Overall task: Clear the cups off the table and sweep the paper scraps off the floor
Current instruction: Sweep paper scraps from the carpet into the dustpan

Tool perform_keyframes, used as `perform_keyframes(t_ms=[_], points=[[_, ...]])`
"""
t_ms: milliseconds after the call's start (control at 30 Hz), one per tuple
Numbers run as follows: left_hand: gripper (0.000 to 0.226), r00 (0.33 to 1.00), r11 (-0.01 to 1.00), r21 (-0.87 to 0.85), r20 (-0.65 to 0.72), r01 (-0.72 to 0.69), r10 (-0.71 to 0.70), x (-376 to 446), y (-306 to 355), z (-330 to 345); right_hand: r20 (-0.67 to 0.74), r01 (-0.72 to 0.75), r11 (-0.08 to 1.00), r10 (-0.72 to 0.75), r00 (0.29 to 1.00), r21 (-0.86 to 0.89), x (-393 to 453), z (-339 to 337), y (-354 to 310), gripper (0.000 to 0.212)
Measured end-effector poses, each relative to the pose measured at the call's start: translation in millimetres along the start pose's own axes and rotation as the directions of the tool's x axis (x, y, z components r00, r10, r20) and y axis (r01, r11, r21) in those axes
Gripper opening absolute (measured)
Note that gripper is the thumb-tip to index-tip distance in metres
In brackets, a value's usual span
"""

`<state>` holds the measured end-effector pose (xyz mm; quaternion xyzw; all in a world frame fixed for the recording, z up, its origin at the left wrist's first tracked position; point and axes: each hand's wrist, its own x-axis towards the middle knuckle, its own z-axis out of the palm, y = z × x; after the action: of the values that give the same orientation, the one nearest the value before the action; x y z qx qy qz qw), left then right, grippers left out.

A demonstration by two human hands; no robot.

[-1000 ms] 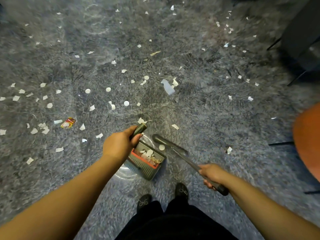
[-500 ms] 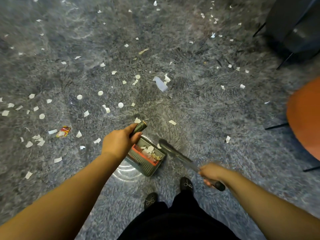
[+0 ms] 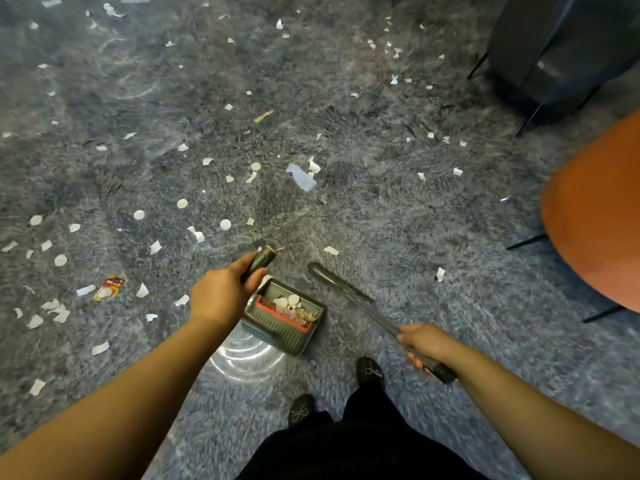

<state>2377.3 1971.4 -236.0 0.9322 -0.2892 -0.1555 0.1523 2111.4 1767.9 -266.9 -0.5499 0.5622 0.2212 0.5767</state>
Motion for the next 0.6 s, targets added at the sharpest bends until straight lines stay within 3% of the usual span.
perform_keyframes(t_ms=[233,433,533,600], points=[[0.045,1.0,0.999,-0.04,-0.023,0.006,-0.007,34.0,21.6,4.0,-0.084,0.025,0.994,-0.016,0.996,0.106,27.1,-37.5,-29.5,0.039],[0.045,1.0,1.0,0.005,-0.008,0.02,-0.02,85.6,70.1,11.7,-0.091,0.019,0.999,-0.016,0.996,0.036,72.0,-89.0,-70.5,0.03],[0.044,0.999,0.999,0.044,0.03,-0.015,0.014,108.2,85.9,20.4,-0.105,-0.044,0.998,0.04,0.994,-0.041,92.4,-105.7,-91.3,0.009],[0.045,0.999,0.998,0.067,0.043,0.003,-0.006,123.9,94.4,26.2,-0.1,-0.103,0.991,0.094,0.991,-0.087,105.5,-116.9,-105.3,0.01]])
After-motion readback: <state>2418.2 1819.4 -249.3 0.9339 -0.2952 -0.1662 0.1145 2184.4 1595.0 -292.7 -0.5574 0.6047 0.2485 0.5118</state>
